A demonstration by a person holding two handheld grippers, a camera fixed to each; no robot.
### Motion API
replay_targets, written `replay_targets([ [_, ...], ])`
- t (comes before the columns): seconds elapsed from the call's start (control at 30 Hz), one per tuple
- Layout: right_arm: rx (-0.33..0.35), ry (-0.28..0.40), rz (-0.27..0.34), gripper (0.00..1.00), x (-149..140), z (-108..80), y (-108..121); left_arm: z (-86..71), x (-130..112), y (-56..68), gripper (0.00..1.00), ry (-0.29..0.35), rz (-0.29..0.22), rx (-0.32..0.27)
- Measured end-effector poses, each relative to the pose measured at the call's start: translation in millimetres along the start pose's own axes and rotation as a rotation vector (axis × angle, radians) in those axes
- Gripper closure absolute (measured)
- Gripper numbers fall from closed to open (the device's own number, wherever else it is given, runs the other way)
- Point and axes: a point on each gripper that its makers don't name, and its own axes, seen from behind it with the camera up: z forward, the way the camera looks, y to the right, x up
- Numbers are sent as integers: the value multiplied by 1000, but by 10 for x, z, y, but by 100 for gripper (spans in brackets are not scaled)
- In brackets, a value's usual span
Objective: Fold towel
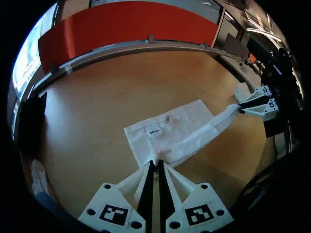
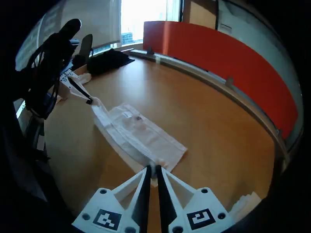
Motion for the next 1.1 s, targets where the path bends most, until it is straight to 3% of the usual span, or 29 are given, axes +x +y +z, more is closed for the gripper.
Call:
replay_targets([
  [0.4, 13, -34, 19, 89, -117, 211, 129, 254, -24, -88, 91, -31, 13, 14],
  [0.73, 1, -54, 50, 88, -244, 449, 216, 558, -60, -202, 88, -33, 21, 61],
  [1.1, -35, -40, 89, 81, -231, 636, 362, 743, -2, -452, 65, -28, 35, 140],
])
